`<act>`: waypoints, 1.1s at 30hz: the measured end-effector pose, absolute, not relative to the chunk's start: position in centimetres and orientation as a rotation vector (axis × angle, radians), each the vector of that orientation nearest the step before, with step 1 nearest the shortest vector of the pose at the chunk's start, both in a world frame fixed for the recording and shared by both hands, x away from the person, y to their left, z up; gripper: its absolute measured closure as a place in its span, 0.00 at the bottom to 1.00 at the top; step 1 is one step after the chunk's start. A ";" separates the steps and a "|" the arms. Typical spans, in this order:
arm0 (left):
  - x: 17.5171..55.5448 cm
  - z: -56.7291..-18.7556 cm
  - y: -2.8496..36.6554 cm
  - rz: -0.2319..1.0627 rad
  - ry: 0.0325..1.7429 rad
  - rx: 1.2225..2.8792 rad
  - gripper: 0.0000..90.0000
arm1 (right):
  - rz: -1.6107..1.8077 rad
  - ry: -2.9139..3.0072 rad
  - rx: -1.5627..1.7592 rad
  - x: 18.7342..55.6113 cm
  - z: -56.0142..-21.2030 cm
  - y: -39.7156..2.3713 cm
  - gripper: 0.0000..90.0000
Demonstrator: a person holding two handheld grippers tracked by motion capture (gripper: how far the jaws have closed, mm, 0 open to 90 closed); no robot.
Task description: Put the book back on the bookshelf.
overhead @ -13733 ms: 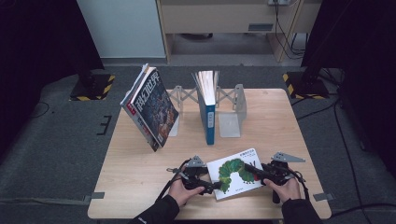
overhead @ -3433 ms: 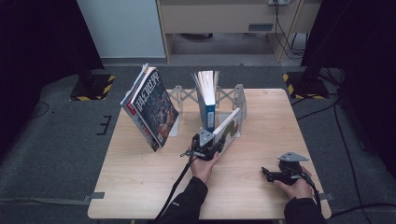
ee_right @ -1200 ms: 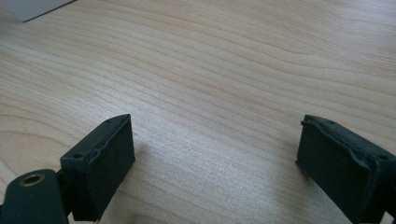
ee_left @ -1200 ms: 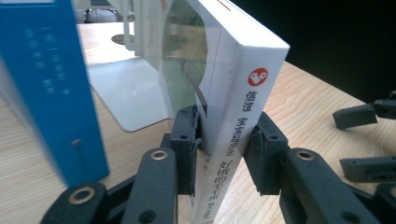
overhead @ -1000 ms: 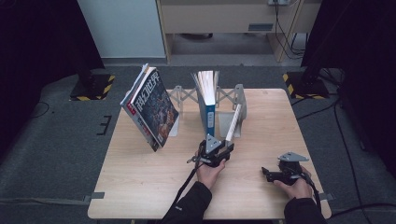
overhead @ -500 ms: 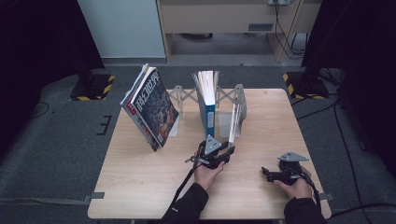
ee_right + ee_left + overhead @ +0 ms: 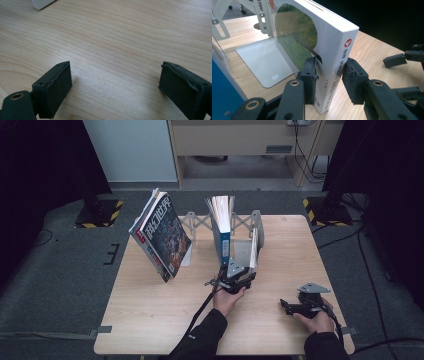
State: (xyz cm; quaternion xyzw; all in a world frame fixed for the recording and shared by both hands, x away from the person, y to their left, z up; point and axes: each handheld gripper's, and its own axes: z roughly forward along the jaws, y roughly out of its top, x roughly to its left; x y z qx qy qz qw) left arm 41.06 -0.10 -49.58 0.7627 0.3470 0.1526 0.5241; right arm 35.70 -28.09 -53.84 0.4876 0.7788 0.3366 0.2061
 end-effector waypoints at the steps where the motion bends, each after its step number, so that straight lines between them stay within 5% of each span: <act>1: 41.2 -49.5 -0.1 0.367 0.831 1.829 0.71 | 0.938 2.170 1.359 35.7 -53.8 -28.1 0.12; 33: 44.7 -49.4 -3.1 0.402 0.865 1.824 0.66 | 0.938 2.172 1.359 35.7 -53.8 -28.1 0.12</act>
